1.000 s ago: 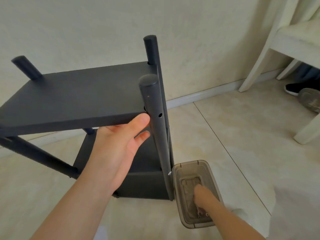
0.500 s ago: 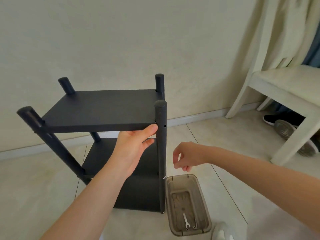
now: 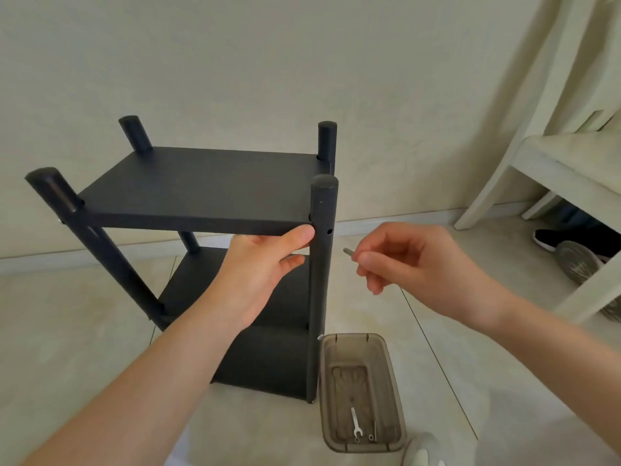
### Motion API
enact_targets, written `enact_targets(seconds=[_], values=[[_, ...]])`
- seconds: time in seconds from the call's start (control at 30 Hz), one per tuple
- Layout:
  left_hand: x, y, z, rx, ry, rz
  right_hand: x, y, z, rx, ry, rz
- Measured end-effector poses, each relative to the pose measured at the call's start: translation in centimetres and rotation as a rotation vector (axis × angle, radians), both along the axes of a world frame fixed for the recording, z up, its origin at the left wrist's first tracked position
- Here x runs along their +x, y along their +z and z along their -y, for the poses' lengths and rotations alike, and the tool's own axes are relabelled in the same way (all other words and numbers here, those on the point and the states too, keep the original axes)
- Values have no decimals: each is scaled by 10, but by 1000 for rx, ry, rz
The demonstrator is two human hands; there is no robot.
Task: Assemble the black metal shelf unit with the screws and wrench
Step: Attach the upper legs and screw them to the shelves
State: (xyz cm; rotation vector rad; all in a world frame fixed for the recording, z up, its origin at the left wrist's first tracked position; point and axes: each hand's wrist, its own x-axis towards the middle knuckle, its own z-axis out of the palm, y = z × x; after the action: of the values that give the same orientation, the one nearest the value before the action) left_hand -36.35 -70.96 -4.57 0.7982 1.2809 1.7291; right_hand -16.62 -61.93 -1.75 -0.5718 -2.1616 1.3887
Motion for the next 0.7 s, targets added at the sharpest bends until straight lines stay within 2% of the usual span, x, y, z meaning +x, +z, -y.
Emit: enact_targets(seconds=[0.13,0.4,0.7], values=[[1,0,-1,16,-8,-8,0,-2,8,82,-25,-61],[2,2,3,4,-27,-28,-5,2,19,40,-39,-149],[2,3,3,-3,-27,-10,-15,4,21,118,-129,-207]])
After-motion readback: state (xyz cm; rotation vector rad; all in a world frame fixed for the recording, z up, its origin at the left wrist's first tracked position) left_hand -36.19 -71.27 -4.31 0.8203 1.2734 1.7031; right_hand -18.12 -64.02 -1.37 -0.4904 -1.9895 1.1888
